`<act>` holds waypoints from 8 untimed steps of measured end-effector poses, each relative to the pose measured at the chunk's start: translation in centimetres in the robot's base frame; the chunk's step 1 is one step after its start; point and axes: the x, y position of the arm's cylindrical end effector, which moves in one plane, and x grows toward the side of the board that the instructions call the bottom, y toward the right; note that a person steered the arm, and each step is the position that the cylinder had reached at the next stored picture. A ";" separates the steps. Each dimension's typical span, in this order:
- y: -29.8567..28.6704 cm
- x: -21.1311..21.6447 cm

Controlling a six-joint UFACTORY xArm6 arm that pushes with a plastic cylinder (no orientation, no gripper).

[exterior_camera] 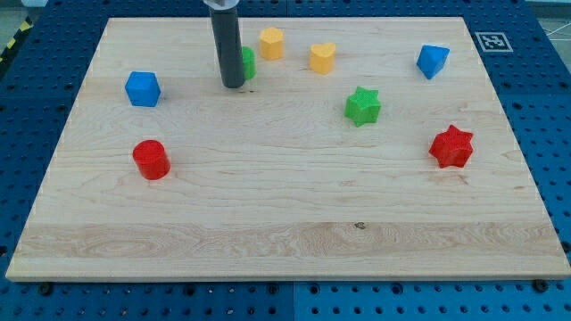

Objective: Push the green circle closer to the yellow hexagon

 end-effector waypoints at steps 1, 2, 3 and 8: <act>0.1 -0.4; 0.1 -0.4; 1.9 -0.8; -3.2 0.5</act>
